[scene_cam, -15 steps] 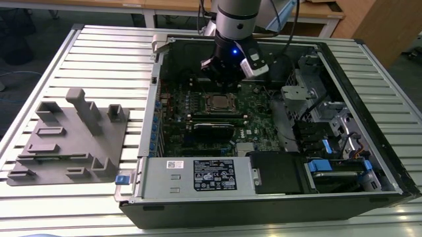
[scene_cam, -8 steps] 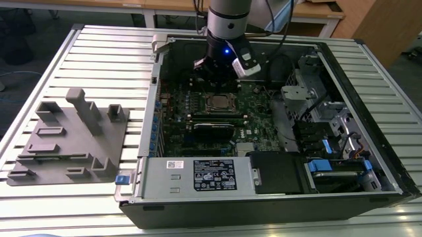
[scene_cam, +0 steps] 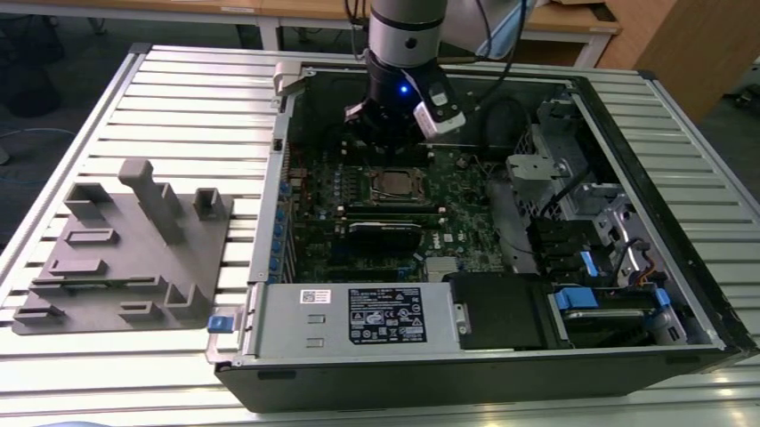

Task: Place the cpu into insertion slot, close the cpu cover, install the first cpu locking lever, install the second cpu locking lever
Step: 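Install the first cpu locking lever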

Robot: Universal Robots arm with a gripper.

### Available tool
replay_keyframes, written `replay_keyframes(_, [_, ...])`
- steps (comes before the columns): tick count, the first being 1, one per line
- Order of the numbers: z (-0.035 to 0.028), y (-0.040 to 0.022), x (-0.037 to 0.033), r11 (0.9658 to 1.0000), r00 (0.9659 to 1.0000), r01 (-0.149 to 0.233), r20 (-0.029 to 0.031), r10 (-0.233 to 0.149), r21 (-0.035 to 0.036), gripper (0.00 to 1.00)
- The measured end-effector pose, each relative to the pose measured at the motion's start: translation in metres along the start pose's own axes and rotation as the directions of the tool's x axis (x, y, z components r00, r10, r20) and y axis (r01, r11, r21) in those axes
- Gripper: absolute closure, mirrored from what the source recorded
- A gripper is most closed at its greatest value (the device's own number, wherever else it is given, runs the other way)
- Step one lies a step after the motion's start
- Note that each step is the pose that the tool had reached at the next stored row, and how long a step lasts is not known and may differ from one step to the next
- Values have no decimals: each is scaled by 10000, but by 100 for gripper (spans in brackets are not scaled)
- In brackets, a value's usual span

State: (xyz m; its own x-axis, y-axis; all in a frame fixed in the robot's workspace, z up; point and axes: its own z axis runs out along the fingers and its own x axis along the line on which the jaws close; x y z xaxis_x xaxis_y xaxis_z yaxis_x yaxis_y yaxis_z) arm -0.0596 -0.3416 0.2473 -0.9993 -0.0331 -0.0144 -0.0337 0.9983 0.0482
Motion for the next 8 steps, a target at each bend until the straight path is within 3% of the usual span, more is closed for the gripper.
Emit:
replay_keyframes(3, [-43,2,-1,10000,10000,0,0,0,-14,89])
replay_keyframes(8, [-45,2,-1,10000,10000,0,1,0,-15,89])
